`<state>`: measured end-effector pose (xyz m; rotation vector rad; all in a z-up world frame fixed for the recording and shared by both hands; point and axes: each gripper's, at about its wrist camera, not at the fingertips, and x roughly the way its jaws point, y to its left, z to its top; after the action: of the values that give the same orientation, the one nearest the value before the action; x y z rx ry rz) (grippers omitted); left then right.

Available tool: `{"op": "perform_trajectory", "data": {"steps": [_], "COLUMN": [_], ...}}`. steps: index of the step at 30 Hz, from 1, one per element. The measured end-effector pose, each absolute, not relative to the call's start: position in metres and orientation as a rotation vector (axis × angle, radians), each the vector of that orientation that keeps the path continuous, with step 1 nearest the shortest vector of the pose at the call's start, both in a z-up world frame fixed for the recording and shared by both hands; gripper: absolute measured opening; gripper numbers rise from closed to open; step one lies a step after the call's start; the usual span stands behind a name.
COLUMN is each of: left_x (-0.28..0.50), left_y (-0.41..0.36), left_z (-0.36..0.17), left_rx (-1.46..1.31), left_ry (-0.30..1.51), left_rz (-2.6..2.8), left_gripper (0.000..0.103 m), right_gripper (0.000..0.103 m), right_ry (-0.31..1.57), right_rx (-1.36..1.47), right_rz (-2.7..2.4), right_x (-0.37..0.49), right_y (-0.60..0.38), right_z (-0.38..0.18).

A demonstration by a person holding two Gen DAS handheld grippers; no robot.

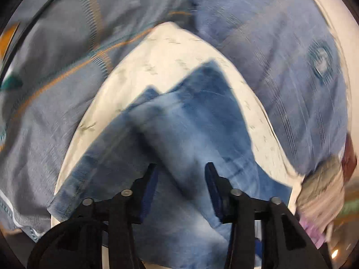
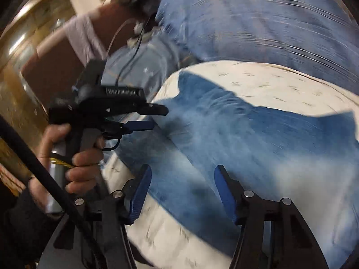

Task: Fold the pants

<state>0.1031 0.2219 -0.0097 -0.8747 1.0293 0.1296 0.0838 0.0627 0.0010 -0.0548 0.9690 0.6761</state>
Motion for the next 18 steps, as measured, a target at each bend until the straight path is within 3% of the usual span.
{"op": "perform_trajectory", "data": {"steps": [7, 8, 9, 10, 13, 15, 18], "left_x": [0.122, 0.122, 0.123, 0.123, 0.118, 0.112, 0.086], "left_y": [0.227, 0.228, 0.229, 0.230, 0.232, 0.233, 0.234], "left_z": [-0.025, -0.027, -0.027, -0.027, -0.023, -0.013, 0.014], "left_rx": [-0.891, -0.892, -0.888, -0.885, -0.913, -0.921, -0.898], "left_ry": [1.046, 1.044, 1.033, 1.027, 1.006, 0.967, 0.844], "left_rz": [0.146, 0.146, 0.158, 0.166, 0.159, 0.119, 0.066], "left_gripper": [0.039, 0.032, 0.025, 0.016, 0.004, 0.003, 0.003], "right_gripper": [0.060, 0.059, 0.054, 0.041, 0.012, 0.004, 0.003], "right_ry": [1.005, 1.016, 1.021, 1.000, 0.962, 0.961, 0.940], "right_rx": [-0.191, -0.203, -0.223, -0.245, -0.330, -0.341, -0.274], "right_rz": [0.614, 0.609, 0.595, 0.573, 0.501, 0.484, 0.506], "right_x": [0.109, 0.110, 0.111, 0.109, 0.102, 0.102, 0.098], "right_y": [0.096, 0.099, 0.101, 0.101, 0.106, 0.106, 0.100], "right_z": [-0.038, -0.044, -0.051, -0.054, -0.054, -0.050, -0.031]}}
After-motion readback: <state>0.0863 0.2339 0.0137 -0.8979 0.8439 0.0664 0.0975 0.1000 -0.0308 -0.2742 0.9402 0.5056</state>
